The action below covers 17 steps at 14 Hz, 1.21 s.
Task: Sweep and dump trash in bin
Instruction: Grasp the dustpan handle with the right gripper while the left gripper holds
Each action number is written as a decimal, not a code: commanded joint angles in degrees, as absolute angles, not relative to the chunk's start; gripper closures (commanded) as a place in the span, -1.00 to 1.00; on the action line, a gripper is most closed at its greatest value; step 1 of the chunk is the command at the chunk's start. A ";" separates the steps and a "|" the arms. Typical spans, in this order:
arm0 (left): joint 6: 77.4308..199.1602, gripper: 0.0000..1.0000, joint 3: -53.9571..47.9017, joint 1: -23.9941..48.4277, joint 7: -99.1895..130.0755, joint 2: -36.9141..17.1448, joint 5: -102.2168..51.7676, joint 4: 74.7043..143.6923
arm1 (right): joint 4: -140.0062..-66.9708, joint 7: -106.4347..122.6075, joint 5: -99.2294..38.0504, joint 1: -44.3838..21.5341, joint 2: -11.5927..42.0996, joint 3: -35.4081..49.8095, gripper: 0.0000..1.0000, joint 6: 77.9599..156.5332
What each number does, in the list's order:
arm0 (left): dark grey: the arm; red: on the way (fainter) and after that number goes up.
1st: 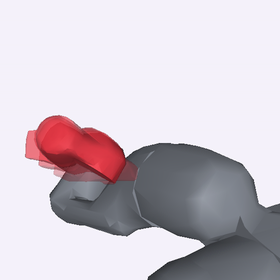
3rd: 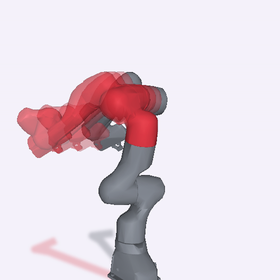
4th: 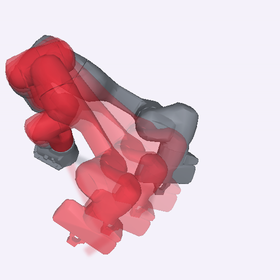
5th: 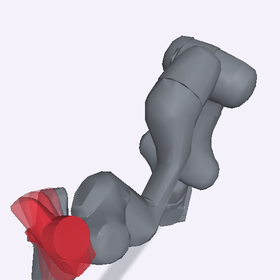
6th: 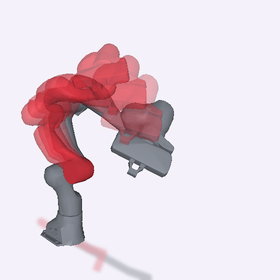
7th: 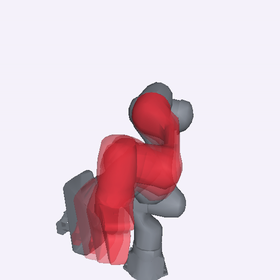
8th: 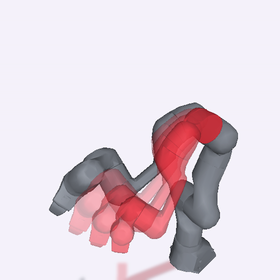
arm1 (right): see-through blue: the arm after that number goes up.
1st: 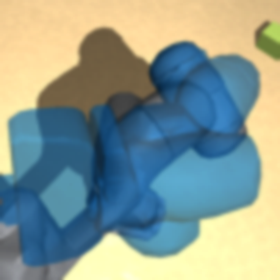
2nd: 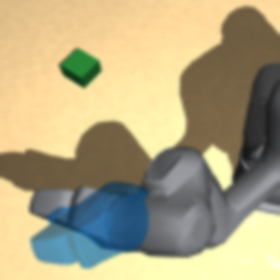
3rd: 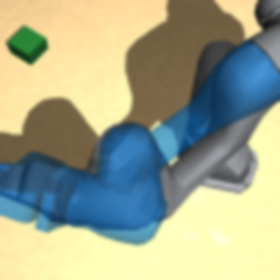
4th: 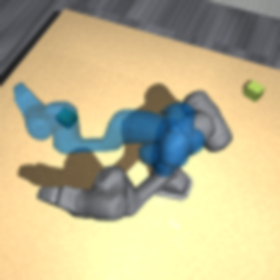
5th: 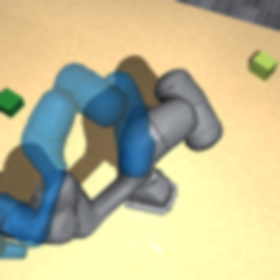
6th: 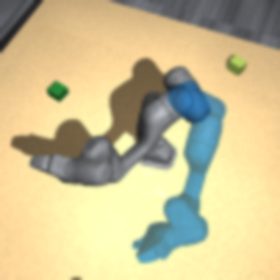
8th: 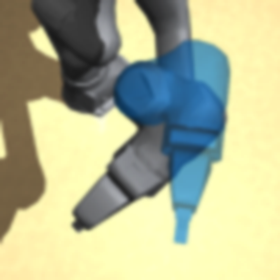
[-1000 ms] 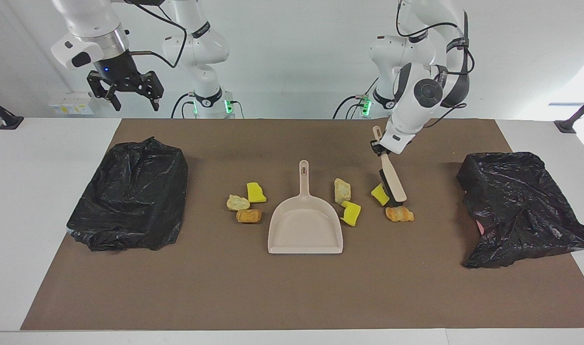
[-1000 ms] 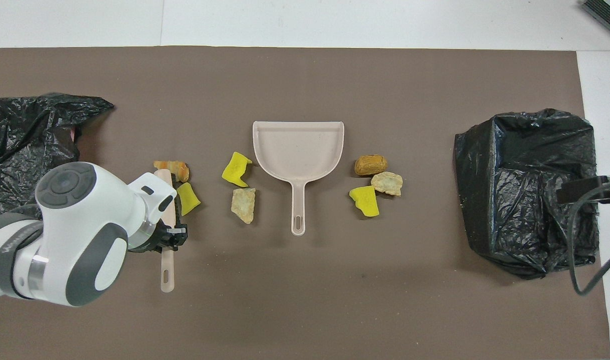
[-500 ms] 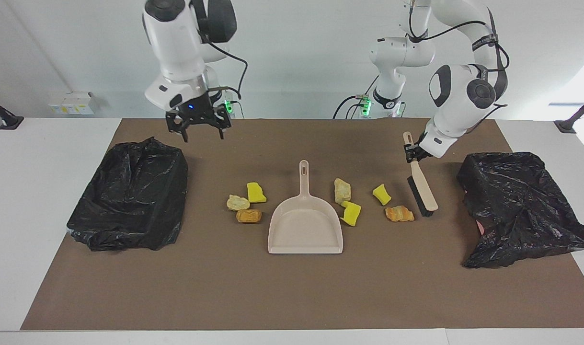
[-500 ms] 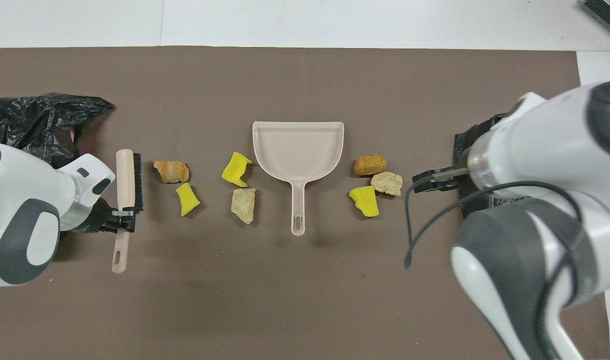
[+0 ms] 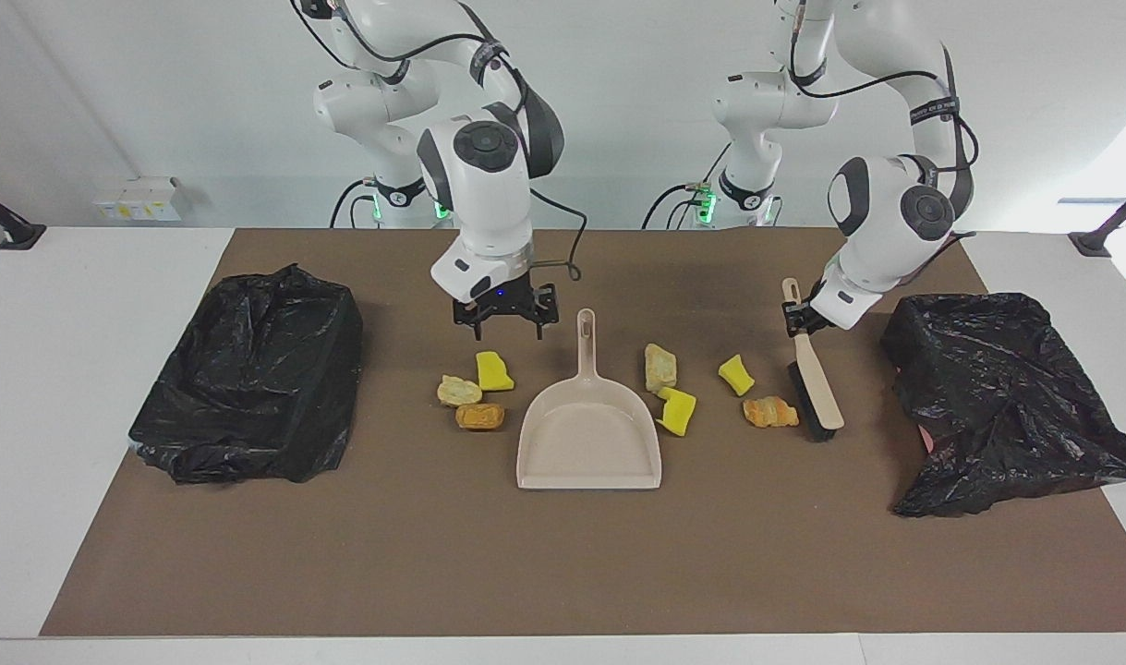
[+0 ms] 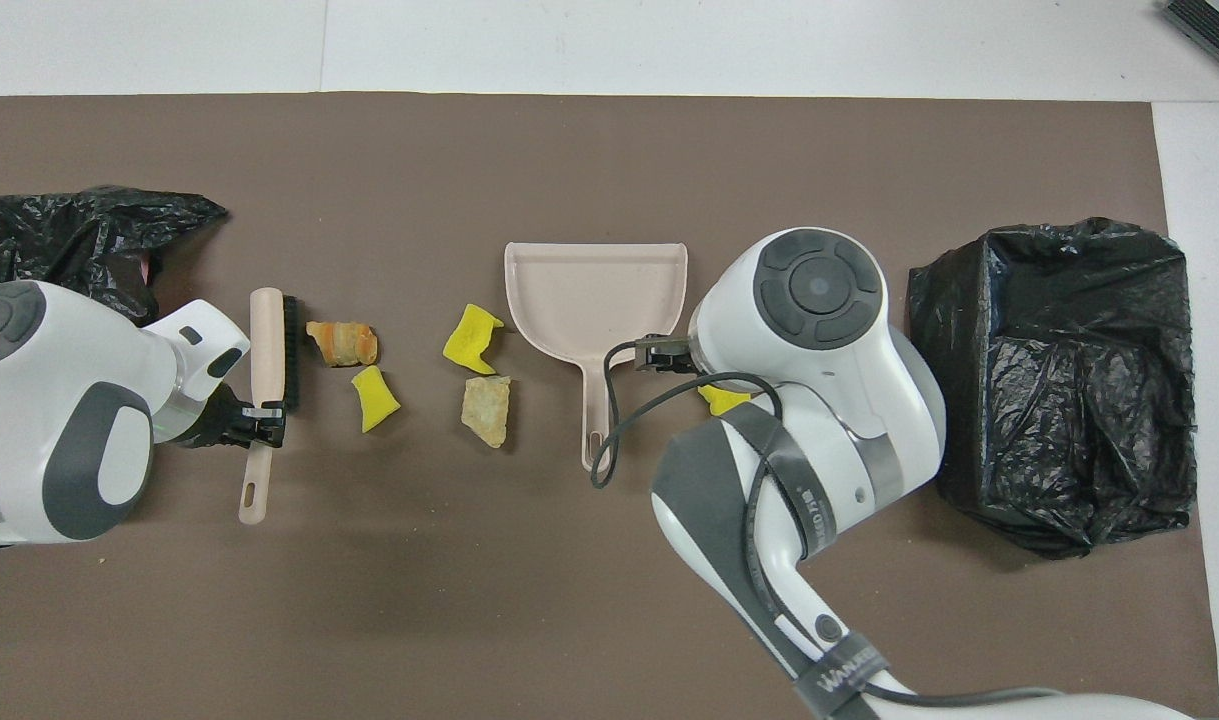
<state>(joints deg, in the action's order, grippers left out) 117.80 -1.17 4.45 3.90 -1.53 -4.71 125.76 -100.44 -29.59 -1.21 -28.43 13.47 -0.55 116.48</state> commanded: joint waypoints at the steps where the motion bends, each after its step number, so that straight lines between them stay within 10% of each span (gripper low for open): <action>1: 119.35 1.00 -0.70 6.41 3.34 -2.63 -4.92 125.33 | -99.49 -32.51 -3.78 -30.49 15.02 -0.88 -1.00 118.64; 12: 119.44 1.00 -0.79 7.12 3.25 -2.55 -4.92 125.68 | -99.40 -39.55 -4.22 -36.74 23.64 -0.88 -0.92 127.53; 16: 119.27 1.00 -0.79 7.21 3.16 -2.55 -4.92 125.77 | -98.62 -38.67 -3.43 -36.39 23.64 -0.88 0.96 127.18; 17: 119.27 1.00 -0.79 7.21 3.16 -2.55 -4.92 125.77 | -98.44 -38.41 -3.17 -36.39 23.73 -0.88 1.00 127.35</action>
